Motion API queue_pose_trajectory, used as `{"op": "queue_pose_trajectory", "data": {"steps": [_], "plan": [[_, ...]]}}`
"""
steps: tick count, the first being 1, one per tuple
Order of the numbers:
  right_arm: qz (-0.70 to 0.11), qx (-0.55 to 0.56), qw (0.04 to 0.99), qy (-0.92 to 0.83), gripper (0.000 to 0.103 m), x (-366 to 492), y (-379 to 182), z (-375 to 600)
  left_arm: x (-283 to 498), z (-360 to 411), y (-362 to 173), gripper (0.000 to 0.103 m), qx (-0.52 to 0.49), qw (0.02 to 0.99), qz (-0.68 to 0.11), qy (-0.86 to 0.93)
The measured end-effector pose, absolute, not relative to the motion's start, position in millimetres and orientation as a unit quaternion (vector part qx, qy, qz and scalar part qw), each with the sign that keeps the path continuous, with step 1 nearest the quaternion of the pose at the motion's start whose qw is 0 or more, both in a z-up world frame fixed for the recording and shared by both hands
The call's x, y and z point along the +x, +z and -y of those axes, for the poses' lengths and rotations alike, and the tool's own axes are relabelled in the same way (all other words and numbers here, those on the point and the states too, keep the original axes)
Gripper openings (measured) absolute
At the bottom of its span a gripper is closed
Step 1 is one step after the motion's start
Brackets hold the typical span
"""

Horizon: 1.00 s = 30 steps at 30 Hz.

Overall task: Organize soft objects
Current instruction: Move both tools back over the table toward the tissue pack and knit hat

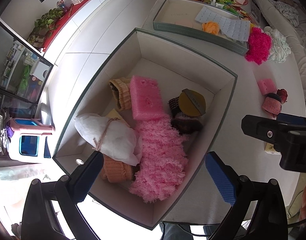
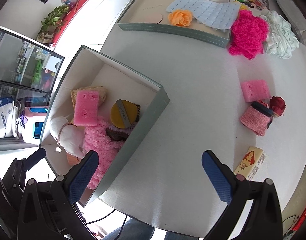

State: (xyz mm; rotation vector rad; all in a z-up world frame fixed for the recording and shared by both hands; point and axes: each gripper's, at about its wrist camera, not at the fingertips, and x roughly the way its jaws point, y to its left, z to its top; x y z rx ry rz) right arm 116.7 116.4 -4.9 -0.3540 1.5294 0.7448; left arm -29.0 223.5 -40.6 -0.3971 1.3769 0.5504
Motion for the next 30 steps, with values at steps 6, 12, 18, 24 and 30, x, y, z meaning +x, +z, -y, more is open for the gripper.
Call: {"op": "queue_pose_trajectory", "data": {"steps": [6,12,18,24,30], "plan": [[-0.692,-0.120,0.650,0.292,0.103,136,-16,-64,-1,-188,-43,0.102,-0.159,0.724,-0.637,0.213],[-0.705,-0.081,0.666,0.231,0.103,158,-28,13,33,-138,-50,0.102,-0.129,0.727,-0.653,0.168],[-0.718,-0.036,0.676,0.162,0.103,176,-46,96,61,-84,-69,0.102,-0.103,0.719,-0.675,0.127],[-0.720,0.006,0.683,0.119,0.103,189,-56,156,92,-30,-78,0.102,-0.076,0.726,-0.677,0.097],[-0.731,0.013,0.676,0.087,0.103,194,-67,204,137,12,-104,0.102,-0.075,0.722,-0.683,0.081]]}}
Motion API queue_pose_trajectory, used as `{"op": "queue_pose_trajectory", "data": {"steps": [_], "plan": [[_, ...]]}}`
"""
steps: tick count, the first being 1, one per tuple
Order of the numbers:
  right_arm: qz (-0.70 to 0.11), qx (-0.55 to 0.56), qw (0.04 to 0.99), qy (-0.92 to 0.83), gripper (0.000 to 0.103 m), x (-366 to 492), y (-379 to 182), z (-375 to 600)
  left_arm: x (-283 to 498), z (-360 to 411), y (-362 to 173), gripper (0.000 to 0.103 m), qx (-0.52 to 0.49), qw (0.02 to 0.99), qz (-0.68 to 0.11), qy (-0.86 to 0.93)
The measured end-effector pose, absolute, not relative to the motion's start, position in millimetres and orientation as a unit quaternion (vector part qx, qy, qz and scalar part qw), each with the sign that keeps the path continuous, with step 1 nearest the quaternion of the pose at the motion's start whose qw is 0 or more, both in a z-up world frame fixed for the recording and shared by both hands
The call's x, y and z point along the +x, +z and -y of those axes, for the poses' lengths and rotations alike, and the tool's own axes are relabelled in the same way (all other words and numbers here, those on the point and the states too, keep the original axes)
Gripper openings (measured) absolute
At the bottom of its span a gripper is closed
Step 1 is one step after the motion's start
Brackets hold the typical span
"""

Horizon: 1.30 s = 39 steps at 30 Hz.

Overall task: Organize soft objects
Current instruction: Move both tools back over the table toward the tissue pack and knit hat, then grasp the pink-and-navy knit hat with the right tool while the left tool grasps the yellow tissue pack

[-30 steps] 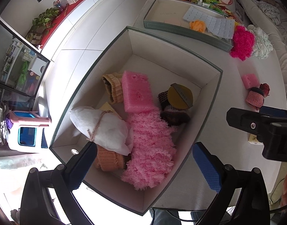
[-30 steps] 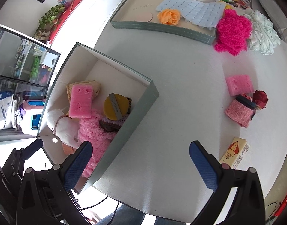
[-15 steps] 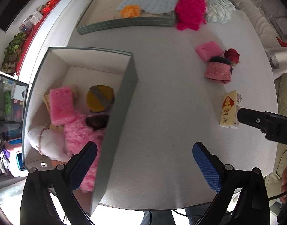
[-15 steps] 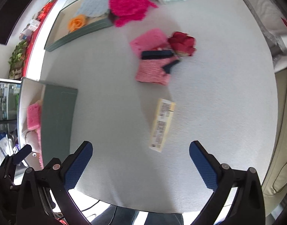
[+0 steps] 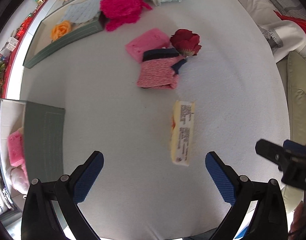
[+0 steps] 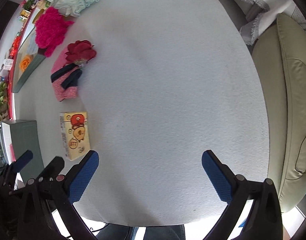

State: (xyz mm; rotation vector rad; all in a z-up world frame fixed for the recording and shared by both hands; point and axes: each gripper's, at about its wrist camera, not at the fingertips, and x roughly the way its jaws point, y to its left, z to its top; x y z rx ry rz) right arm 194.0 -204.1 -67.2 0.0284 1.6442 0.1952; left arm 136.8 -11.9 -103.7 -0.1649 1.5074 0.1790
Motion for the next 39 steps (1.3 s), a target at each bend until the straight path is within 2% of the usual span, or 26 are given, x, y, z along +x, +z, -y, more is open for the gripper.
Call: {"op": "queue_pose_trajectory", "data": {"steps": [5,12,18,26,33,39], "plan": [[-0.740,0.009,0.668,0.081,0.103,193,-76,221,152,0,-123,0.102,-0.057,0.720,-0.682,0.120],[-0.745,0.011,0.659,0.100,0.103,199,-90,207,127,-76,-126,0.102,-0.136,0.683,-0.687,0.207],[-0.740,0.001,0.660,0.132,0.103,220,-89,170,136,-51,-121,0.102,-0.132,0.695,-0.682,0.186],[-0.719,-0.024,0.676,0.161,0.103,267,-83,112,162,-27,-147,0.102,-0.131,0.688,-0.689,0.185],[-0.716,-0.037,0.667,0.204,0.103,278,-85,58,152,-55,-166,0.103,-0.154,0.676,-0.687,0.218],[-0.740,-0.002,0.639,0.209,0.103,264,-111,29,152,-81,-170,0.103,-0.169,0.681,-0.681,0.212]]}}
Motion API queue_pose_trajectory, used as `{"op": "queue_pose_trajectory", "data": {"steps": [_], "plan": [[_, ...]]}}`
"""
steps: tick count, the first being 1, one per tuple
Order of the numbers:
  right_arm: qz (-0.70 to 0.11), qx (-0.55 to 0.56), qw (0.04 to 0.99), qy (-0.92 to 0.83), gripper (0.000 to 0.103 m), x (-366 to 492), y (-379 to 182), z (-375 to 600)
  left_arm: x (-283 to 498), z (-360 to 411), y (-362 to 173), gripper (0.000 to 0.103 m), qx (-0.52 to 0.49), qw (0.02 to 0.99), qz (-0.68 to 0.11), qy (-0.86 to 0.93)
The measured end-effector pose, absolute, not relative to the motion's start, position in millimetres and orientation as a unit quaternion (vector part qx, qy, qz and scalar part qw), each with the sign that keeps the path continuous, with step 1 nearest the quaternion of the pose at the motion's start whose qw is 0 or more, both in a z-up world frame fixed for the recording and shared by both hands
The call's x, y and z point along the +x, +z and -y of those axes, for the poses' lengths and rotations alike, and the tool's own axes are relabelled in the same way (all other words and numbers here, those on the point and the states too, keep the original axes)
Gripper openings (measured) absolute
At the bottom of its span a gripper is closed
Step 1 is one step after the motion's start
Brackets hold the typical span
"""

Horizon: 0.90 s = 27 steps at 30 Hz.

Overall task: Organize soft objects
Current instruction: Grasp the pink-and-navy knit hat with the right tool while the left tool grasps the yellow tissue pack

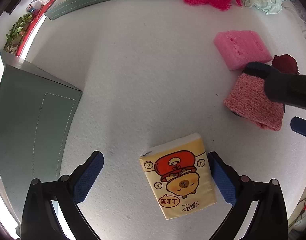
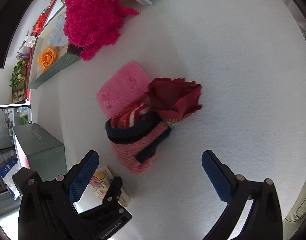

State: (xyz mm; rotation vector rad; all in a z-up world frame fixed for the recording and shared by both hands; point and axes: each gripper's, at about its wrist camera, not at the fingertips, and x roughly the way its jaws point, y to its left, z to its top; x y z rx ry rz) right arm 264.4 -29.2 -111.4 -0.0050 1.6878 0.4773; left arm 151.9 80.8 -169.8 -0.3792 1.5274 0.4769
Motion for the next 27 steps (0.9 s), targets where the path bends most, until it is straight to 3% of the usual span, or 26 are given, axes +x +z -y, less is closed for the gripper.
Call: {"op": "queue_pose_trajectory", "data": {"steps": [6,8,10,13,20,26,27], "plan": [[-0.742,-0.006,0.643,0.190,0.097,258,-127,7,155,-99,-177,0.103,-0.224,0.667,-0.680,0.206],[-0.733,-0.020,0.655,0.181,0.082,256,-124,2,158,-100,-179,0.103,-0.232,0.656,-0.687,0.209],[-0.723,-0.035,0.667,0.177,0.034,255,-118,3,159,-108,-183,0.103,-0.241,0.647,-0.692,0.212],[-0.740,-0.005,0.646,0.186,0.029,255,-123,4,160,-110,-186,0.103,-0.235,0.645,-0.698,0.203],[-0.741,-0.042,0.645,0.181,0.029,212,-115,47,135,-63,-181,0.098,-0.169,0.668,-0.711,0.142],[-0.754,-0.069,0.634,0.158,0.032,139,-117,93,96,-54,-182,0.098,-0.135,0.665,-0.727,0.108],[-0.755,-0.069,0.633,0.156,0.039,128,-117,98,89,-56,-181,0.098,-0.136,0.663,-0.728,0.113]]}}
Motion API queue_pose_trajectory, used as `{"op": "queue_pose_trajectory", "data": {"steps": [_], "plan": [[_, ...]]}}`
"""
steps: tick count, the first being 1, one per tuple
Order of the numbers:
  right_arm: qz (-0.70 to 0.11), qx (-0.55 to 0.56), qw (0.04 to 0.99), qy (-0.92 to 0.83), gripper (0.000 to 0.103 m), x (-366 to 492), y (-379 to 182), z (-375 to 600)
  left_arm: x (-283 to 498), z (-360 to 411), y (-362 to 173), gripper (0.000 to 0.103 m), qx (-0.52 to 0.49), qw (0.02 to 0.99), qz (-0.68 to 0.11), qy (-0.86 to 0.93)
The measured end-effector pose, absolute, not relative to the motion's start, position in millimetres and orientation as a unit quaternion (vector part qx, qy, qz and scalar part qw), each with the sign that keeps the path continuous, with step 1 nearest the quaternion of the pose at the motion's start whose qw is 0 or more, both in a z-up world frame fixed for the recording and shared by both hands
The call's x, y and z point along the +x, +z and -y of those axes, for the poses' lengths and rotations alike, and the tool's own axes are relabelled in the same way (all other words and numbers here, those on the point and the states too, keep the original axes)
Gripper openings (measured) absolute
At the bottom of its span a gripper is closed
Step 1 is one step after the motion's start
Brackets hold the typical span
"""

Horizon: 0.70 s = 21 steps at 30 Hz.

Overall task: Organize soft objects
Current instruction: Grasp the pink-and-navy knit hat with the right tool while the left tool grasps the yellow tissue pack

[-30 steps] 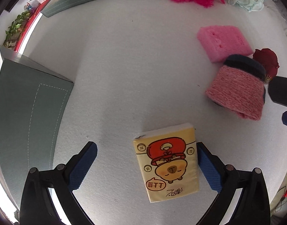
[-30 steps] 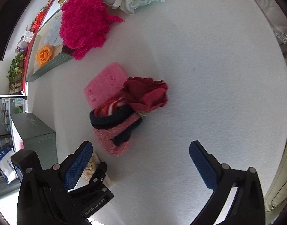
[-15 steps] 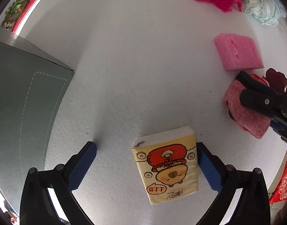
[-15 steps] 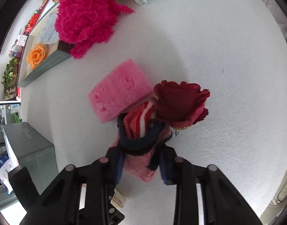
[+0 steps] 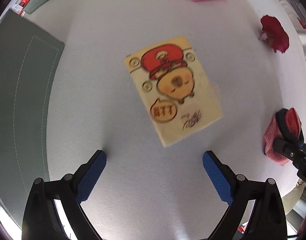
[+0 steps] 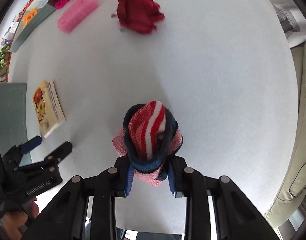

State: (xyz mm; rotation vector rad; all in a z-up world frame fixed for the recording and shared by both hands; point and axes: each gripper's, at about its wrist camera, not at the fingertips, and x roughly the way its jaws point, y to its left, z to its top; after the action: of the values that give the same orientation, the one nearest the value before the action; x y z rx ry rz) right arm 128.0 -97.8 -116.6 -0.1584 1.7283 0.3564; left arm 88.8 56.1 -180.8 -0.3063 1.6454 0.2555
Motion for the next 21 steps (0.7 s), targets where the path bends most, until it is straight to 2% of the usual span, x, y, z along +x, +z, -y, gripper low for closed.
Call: {"op": "queue_pose_trajectory", "data": {"steps": [1,2,3,9,15,16,18,20,21], "plan": [[-0.755,-0.068,0.634,0.154,0.054,119,-116,102,84,-60,-178,0.098,-0.140,0.662,-0.726,0.122],[-0.753,-0.069,0.637,0.149,0.063,113,-114,105,80,-65,-174,0.098,-0.153,0.667,-0.718,0.131],[-0.745,-0.072,0.650,0.133,0.076,107,-110,109,80,-71,-169,0.098,-0.169,0.671,-0.708,0.138],[-0.736,-0.042,0.665,0.115,0.079,109,-99,112,113,-88,-161,0.099,-0.238,0.669,-0.686,0.161],[-0.743,-0.055,0.660,0.102,0.079,116,-114,82,141,-77,-177,0.099,-0.218,0.653,-0.707,0.162],[-0.744,-0.065,0.657,0.100,0.083,116,-119,78,142,-73,-179,0.103,-0.209,0.649,-0.711,0.171],[-0.739,-0.075,0.663,0.098,0.084,114,-119,67,145,-73,-179,0.103,-0.209,0.656,-0.703,0.177],[-0.741,-0.081,0.659,0.100,0.092,112,-122,52,141,-67,-180,0.103,-0.209,0.660,-0.698,0.180],[-0.743,-0.087,0.655,0.104,0.101,110,-125,47,139,-67,-180,0.103,-0.209,0.663,-0.696,0.181]]}}
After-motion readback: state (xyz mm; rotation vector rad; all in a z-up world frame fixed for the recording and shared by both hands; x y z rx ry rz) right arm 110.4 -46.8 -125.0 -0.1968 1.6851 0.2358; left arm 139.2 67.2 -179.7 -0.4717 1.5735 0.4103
